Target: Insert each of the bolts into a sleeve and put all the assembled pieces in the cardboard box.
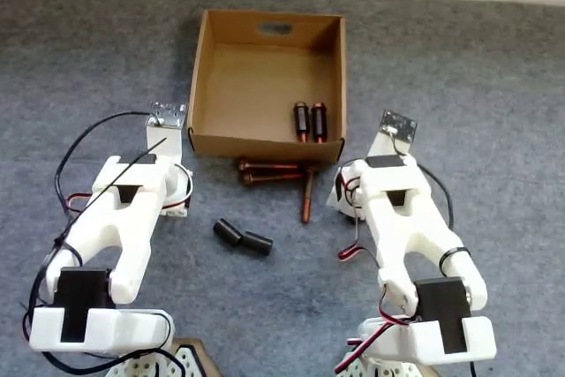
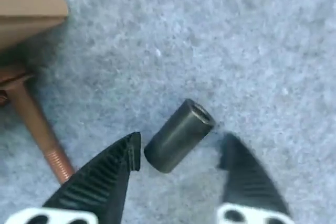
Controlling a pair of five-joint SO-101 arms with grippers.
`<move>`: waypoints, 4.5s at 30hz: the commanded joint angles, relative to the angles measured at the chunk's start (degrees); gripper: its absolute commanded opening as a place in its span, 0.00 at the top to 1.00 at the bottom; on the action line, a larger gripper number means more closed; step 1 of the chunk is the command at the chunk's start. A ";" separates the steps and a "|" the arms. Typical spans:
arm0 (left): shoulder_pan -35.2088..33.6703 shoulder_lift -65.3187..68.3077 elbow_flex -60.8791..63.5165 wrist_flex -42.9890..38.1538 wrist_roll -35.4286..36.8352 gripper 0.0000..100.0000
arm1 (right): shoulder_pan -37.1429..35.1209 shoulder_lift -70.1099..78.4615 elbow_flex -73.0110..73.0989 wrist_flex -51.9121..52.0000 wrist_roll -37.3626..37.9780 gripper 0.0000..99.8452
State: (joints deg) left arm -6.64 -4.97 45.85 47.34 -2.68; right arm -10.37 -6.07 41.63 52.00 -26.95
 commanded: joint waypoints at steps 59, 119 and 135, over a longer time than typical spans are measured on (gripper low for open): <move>1.01 0.04 -0.13 -0.70 -0.18 0.97 | 10.15 -37.58 22.81 16.75 46.42 0.75; 0.84 0.04 -0.13 -0.62 -0.18 0.97 | -2.68 -3.38 5.41 2.15 39.91 0.83; 0.84 0.04 -0.13 -0.53 -0.18 0.97 | -2.59 -3.47 9.71 2.07 46.24 0.90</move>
State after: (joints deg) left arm -6.37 -4.97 45.85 47.34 -2.68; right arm -13.10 -9.58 50.86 53.85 18.59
